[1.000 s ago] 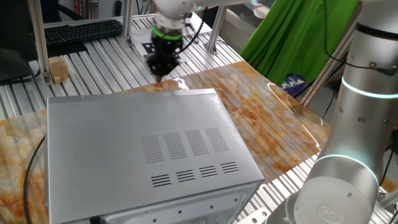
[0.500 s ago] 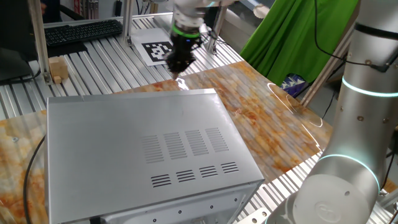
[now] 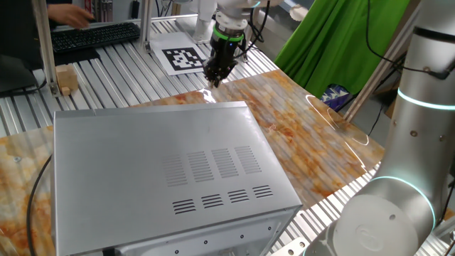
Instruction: Close the microwave door
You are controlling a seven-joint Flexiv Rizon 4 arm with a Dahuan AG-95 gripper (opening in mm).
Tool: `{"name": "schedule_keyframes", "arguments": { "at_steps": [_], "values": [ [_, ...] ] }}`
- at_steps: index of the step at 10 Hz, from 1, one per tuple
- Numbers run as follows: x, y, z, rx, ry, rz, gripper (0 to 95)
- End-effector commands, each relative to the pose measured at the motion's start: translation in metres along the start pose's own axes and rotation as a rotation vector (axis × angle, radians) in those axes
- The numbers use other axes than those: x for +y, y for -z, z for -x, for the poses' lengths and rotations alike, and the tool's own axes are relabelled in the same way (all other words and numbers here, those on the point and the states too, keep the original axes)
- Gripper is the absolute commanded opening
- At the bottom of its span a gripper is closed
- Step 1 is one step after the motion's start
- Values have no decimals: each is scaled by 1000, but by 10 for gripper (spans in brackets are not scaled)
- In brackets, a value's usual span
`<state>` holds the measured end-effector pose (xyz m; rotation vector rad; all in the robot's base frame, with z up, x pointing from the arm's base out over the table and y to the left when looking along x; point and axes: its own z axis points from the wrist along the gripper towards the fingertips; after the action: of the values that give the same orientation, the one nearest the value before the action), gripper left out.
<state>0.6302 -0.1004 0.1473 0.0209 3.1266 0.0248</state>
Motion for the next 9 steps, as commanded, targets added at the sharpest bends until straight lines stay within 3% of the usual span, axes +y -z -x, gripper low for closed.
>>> {"name": "schedule_keyframes", "arguments": {
  "at_steps": [1,9],
  "values": [
    [0,1,-1,-7,11,17,380],
    [-3,2,1,8,17,8,380]
  ]
}}
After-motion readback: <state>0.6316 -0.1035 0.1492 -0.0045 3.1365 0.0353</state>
